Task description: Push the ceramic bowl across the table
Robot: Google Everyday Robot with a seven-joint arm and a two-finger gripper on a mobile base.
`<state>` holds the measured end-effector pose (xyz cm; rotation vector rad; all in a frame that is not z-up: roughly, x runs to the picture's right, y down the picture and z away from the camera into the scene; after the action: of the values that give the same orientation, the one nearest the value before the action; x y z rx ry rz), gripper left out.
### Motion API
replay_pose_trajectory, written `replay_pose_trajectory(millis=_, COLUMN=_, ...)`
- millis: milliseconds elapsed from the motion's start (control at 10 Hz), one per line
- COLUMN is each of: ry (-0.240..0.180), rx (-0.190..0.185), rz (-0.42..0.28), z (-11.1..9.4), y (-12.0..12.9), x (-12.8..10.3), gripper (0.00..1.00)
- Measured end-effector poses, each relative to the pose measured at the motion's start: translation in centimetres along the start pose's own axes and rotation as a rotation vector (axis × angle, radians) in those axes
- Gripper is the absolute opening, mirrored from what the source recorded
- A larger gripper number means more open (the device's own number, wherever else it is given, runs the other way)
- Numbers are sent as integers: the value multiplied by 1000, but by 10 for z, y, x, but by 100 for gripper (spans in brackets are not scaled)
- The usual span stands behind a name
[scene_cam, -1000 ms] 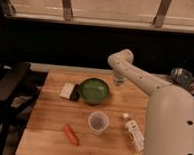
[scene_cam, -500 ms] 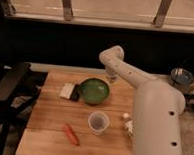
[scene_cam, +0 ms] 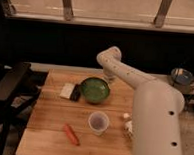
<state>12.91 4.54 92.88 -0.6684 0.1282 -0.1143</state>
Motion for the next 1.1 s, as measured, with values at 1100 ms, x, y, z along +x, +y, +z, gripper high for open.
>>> replay_pose_trajectory(millis=1100, ry=-61, rx=23, rz=116, z=18, y=30, x=35, gripper=17)
